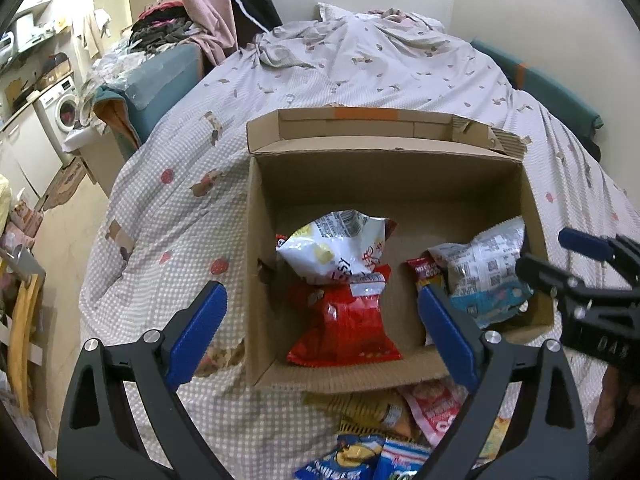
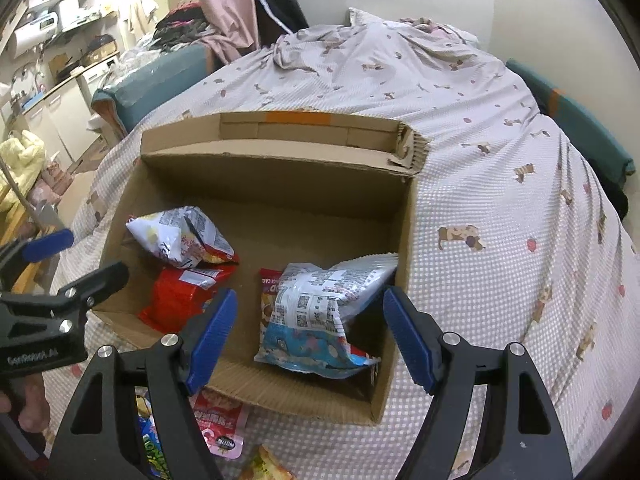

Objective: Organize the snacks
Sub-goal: 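Release both bags into the box by opening both tools, then move both tools back toward the remaining snack pile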

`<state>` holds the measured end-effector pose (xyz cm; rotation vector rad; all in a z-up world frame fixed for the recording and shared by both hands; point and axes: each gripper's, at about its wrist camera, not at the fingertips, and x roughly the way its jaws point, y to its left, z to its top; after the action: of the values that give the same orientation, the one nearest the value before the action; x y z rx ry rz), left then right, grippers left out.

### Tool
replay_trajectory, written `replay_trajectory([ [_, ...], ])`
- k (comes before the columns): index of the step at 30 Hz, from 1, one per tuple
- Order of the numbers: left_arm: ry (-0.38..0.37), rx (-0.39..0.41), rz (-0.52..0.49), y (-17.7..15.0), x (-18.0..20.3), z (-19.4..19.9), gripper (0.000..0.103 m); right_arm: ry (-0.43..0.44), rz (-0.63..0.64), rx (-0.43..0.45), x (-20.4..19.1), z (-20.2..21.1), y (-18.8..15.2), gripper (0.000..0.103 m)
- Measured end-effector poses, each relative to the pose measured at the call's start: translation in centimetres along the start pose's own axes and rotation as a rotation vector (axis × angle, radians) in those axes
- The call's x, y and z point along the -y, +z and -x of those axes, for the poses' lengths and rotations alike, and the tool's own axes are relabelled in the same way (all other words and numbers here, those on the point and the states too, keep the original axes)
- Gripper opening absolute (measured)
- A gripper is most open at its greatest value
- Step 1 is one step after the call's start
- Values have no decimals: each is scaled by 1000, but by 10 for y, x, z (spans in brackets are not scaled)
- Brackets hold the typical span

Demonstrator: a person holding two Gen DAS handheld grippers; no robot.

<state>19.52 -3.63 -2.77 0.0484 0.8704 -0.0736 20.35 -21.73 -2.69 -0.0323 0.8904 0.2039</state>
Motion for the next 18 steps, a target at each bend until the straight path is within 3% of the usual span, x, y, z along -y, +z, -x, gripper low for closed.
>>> replay_trajectory([
  [10, 26, 39, 8, -23, -9, 39, 95, 13, -24, 8, 2, 28, -16, 78],
  [18, 37, -7, 28, -52, -18, 52, 95, 58, -48, -51, -5, 42, -52, 78],
])
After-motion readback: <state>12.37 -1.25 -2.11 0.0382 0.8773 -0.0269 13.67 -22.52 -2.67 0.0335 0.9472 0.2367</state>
